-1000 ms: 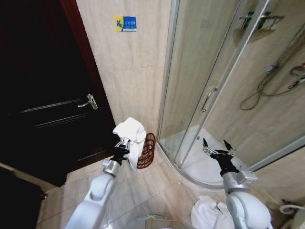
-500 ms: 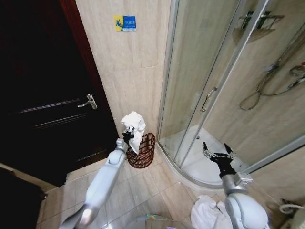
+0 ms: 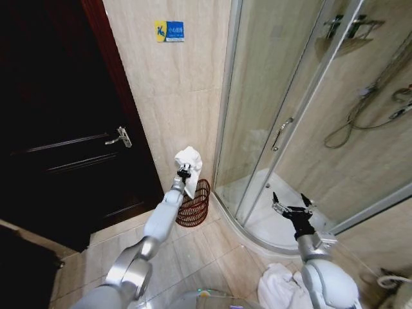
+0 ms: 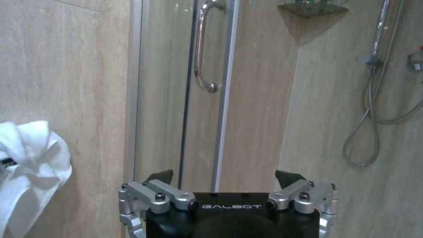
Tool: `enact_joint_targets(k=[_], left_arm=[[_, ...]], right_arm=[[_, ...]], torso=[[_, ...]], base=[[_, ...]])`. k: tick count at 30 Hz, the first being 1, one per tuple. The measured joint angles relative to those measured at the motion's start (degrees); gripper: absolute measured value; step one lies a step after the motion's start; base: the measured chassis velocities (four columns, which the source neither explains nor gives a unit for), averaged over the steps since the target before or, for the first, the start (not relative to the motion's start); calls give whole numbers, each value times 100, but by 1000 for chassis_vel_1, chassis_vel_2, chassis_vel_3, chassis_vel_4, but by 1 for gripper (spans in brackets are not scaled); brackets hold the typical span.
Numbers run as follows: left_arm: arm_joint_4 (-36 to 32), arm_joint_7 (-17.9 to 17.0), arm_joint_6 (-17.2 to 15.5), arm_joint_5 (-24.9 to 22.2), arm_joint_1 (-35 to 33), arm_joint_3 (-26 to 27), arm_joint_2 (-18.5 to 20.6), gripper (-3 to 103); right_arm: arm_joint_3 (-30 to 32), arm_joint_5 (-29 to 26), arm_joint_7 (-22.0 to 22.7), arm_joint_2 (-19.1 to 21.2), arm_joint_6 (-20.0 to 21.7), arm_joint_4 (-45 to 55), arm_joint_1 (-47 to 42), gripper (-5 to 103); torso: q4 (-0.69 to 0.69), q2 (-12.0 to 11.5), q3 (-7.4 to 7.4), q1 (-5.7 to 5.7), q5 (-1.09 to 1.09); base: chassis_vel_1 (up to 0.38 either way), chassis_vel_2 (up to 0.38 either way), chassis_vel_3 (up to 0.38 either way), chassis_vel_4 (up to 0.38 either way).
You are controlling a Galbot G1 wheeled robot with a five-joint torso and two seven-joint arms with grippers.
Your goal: Discard the used towel into the hamper.
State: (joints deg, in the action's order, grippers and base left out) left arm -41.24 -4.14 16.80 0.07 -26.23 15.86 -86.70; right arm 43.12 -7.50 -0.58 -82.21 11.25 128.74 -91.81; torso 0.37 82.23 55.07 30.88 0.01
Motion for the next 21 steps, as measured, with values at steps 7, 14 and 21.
enact_joint_targets(k=[7,14,21], left_arm=[[88,-334,-538,601,295,0,-23,26],[66,-554,-762,889,330,-8,-31,53],[-58,-284,-1212,1081,319,-83,19,80]], right_arm=[[25,-4,-65,-15,-102,-65,-8,100],[73,-86,-96,17,-156,-47,-14,100],[68,-129,-110,44,-172,44,7,100]], torso=[[1,0,0,0,0],[1,0,0,-1,-1],[1,0,-1,-1,-1]], base=[[0,0,0,0],[0,0,0,0],[0,0,0,0]])
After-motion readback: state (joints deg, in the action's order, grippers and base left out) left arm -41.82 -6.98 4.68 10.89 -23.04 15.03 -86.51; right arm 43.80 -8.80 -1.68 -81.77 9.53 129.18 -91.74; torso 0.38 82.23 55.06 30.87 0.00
